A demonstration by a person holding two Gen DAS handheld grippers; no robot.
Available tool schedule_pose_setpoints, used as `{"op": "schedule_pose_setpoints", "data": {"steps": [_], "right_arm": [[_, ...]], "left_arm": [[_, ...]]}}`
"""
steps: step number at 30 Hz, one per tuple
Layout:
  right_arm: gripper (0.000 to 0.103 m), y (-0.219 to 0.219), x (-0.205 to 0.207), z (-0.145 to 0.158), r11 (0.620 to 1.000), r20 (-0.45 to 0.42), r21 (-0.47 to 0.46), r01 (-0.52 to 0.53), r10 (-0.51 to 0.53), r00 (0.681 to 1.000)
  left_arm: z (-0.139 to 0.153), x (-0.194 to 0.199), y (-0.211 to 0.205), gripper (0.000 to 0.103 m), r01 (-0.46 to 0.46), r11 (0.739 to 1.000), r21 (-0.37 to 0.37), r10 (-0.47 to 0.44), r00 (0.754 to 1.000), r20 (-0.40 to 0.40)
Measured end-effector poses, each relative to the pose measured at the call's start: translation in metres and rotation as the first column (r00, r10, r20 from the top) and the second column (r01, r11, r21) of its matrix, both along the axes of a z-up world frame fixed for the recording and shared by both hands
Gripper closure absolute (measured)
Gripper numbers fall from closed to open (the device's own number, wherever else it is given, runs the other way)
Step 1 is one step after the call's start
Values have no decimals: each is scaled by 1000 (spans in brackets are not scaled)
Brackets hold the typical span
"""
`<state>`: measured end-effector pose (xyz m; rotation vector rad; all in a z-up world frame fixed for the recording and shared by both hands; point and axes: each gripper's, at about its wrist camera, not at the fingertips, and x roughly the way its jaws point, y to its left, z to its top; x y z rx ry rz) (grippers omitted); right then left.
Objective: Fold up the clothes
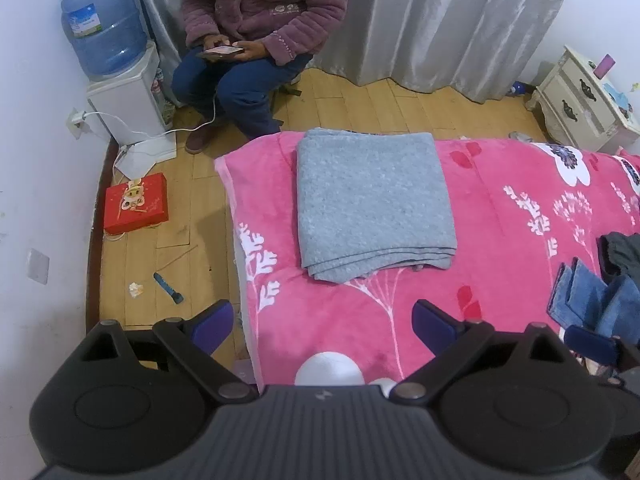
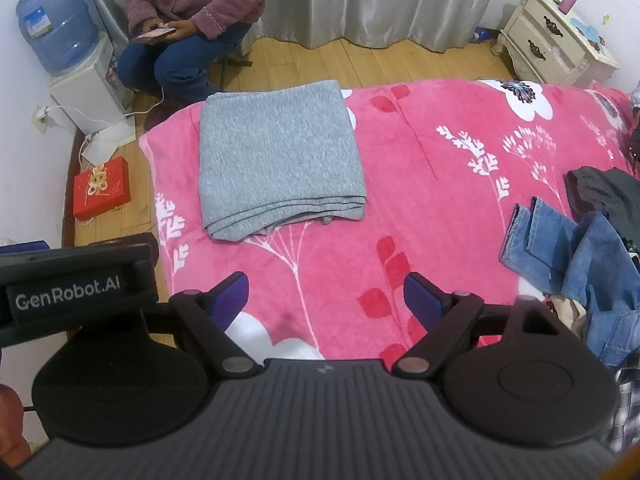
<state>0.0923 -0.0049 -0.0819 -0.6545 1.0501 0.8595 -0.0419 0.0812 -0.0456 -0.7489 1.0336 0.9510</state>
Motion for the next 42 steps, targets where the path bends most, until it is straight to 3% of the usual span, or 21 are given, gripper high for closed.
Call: {"op": "schedule_pose_setpoints", "data": {"steps": [42], "right_arm": [[17,8,2,-4,1000,-9,-12,-27,27,1000]], "left_arm": [[-2,-3,12,6,-21,1000,3,21,999,-30]]}}
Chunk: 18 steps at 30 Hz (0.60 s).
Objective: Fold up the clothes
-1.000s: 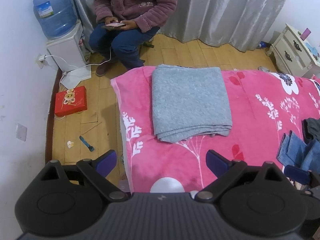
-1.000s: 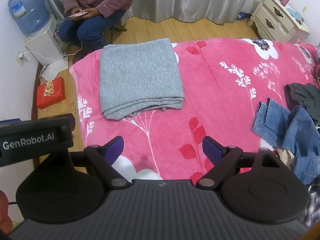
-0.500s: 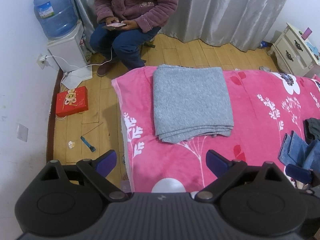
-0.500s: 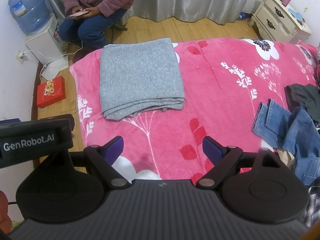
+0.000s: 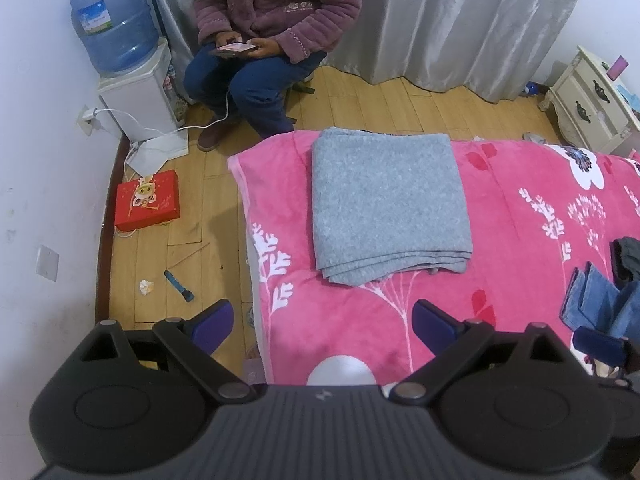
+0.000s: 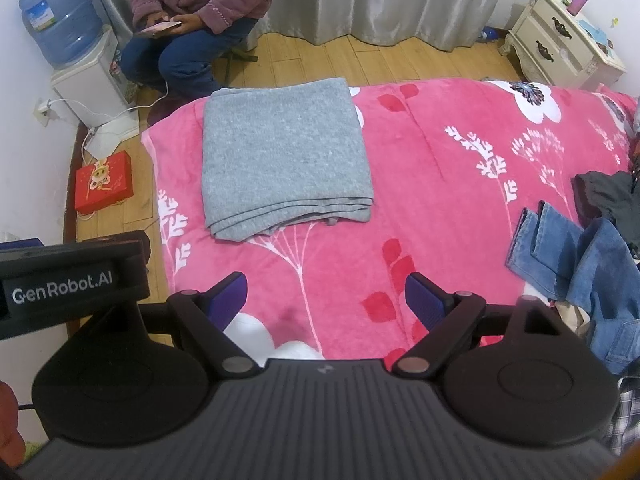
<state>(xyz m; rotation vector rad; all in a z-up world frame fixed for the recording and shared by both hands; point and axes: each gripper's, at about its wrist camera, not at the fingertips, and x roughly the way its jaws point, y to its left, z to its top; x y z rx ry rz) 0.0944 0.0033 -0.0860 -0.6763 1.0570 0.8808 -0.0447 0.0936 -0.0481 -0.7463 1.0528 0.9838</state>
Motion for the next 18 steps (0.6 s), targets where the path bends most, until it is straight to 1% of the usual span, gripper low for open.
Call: {"op": "schedule_pose_setpoints", "data": {"steps": [18], "right_arm": [[17,1,-3,-2,1000,0,-3,4,-4,1000]], "left_arm": [[-2,-1,-1,6,9,1000,4,-9,1000,1]]}}
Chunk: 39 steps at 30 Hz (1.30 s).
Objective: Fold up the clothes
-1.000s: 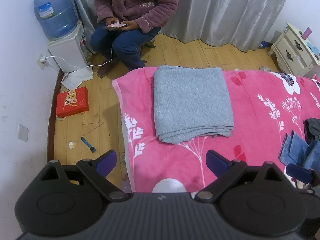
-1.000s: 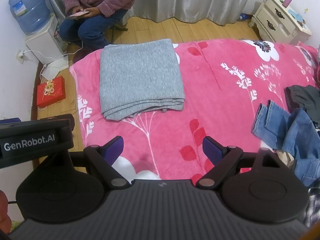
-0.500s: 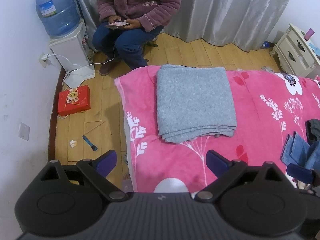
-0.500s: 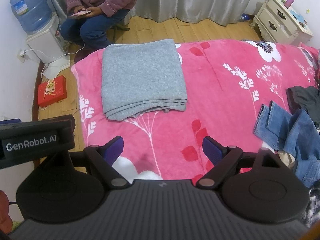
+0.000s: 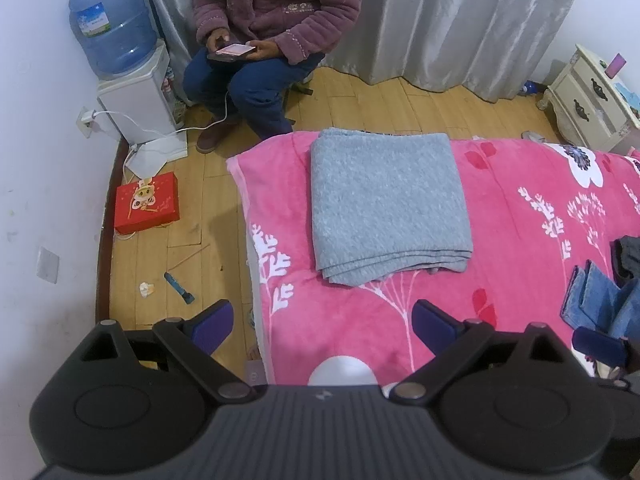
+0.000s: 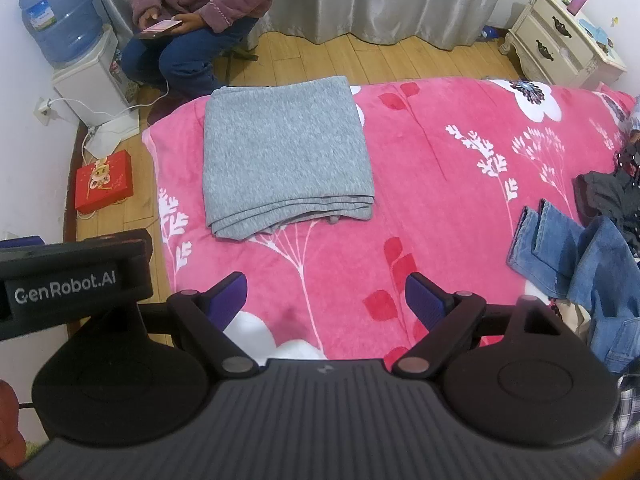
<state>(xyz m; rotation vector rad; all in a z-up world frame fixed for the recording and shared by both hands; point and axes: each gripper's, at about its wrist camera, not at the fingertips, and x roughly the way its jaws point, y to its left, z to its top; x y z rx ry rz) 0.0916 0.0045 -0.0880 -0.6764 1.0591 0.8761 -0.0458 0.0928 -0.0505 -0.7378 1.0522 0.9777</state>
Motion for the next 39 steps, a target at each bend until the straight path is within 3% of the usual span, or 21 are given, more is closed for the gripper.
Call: {"op": "schedule_pose_setpoints", "data": {"steps": [39], "right_arm": [[17,4,-2,0,1000,5,-7,-23,23,1000]], "left_arm": [[-3,-4,5,6,-24,1000,3,24,1000,0]]}}
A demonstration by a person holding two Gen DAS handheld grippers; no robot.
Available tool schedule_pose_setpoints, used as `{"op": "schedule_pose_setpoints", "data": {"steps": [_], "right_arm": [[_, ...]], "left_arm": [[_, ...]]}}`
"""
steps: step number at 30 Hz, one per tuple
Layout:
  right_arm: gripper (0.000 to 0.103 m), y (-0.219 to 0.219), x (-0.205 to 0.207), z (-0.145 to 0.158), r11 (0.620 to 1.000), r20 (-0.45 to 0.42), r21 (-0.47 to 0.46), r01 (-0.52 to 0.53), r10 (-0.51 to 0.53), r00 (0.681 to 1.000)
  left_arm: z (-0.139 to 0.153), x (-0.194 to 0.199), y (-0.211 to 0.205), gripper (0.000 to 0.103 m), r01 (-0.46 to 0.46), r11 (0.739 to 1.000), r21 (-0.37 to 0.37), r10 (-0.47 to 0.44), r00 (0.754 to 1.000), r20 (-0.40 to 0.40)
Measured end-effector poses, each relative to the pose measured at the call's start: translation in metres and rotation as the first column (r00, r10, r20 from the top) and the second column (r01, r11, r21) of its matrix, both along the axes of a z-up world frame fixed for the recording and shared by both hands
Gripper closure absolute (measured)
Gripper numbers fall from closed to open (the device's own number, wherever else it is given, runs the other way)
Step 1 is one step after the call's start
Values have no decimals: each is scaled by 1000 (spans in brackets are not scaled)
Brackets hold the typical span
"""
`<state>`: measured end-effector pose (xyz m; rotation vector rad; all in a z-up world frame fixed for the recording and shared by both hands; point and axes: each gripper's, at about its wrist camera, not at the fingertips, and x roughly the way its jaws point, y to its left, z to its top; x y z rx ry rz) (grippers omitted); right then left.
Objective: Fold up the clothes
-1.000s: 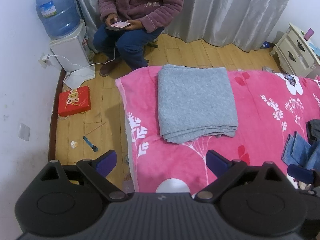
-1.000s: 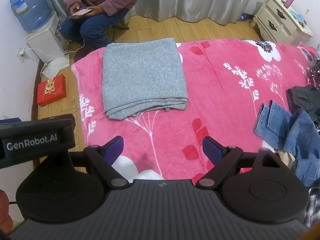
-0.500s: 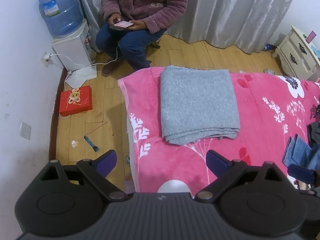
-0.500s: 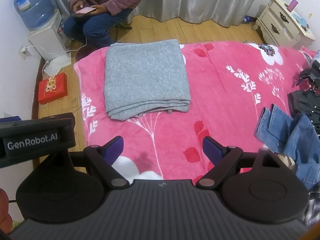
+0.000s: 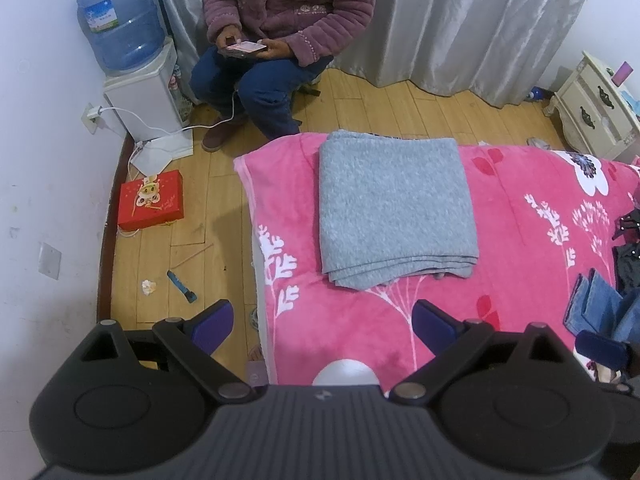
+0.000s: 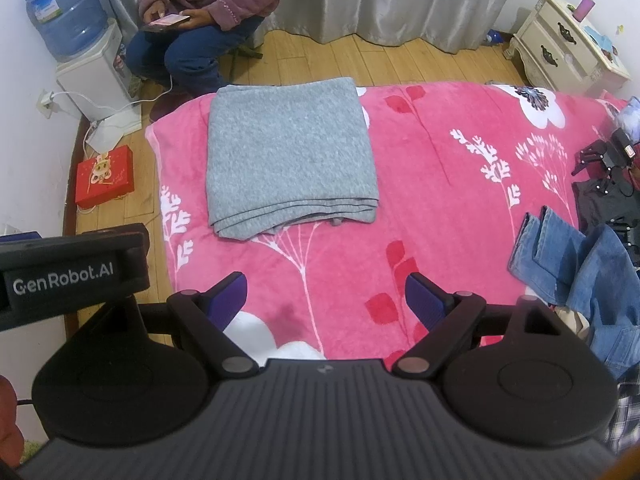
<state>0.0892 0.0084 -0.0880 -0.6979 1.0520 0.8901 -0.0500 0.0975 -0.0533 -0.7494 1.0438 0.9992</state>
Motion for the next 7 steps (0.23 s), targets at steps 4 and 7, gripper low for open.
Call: {"op": "schedule_pose_setpoints", "data": {"steps": [4,7], "right_arm": [[17,0,1,-1,1000,-2,-2,-1,1,1000],[17,0,1,-2,1000,-5,-4,-3,3,1000]], "left_arm": [[0,2,1,6,1,1000,-2,-1,1000,-3],[0,2,2,6,-1,1000,-4,1,1000,-4]]}}
